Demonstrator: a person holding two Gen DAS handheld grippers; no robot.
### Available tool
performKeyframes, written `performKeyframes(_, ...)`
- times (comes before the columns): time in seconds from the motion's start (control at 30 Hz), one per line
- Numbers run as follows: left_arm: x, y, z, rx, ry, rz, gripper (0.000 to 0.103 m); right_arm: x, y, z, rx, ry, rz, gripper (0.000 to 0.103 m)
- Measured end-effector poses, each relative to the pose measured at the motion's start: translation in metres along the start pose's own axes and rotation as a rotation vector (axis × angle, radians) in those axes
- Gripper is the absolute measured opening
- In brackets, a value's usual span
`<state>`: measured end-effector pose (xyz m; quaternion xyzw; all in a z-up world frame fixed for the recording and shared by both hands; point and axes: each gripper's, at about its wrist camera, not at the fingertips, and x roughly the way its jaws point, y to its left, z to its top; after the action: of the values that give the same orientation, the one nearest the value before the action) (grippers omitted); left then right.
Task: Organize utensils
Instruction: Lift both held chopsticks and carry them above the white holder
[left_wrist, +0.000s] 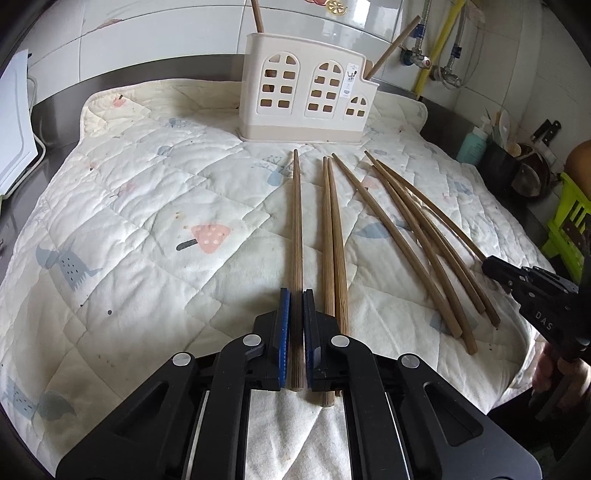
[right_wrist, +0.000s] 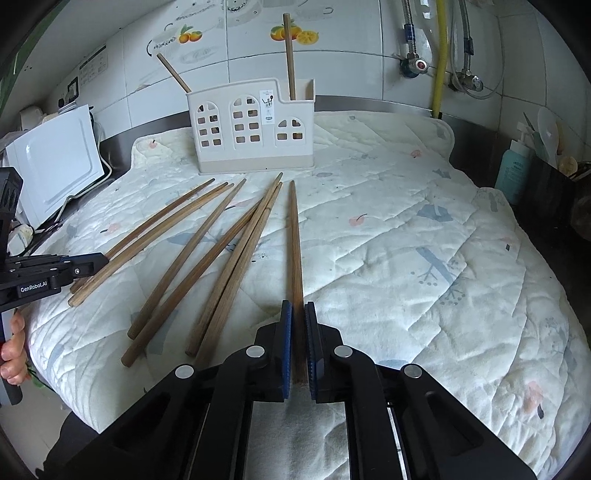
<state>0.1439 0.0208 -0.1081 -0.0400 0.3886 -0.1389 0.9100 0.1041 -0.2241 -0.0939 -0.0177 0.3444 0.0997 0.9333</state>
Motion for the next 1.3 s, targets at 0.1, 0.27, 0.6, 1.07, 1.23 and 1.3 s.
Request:
performKeyframes(0.1, -0.001, -0.002, 0.0, 0.011, -0.005, 0.007, 0.005, -0.008, 0.002, 0.006, -0.009, -0.01, -0.005, 0.007)
performKeyframes(0.27, -0.012, -0.005, 0.004, 0.031, -0.035, 0.006, 0.005, -0.031, 0.004, 0.024, -0.037, -0.062, -0.015, 0.007)
performKeyframes(0.6, -0.041, -0.009, 0.018, 0.035, -0.151, -0.001, 0.005, -0.065, 0.01, 0.07, -0.077, -0.161, 0.023, 0.006)
performKeyframes(1.07, -0.061, -0.01, 0.071, 0.066, -0.161, -0.04, 0.005, -0.077, 0.003, 0.153, -0.126, -0.193, 0.089, 0.006)
performKeyframes(1.23, -0.064, -0.007, 0.097, 0.059, -0.168, -0.046, 0.005, -0.081, 0.0, 0.19, -0.138, -0.217, 0.115, 0.006)
performKeyframes(1.3, -0.064, -0.007, 0.106, 0.063, -0.167, -0.047, 0.005, -0.081, -0.001, 0.204, -0.15, -0.228, 0.113, 0.006)
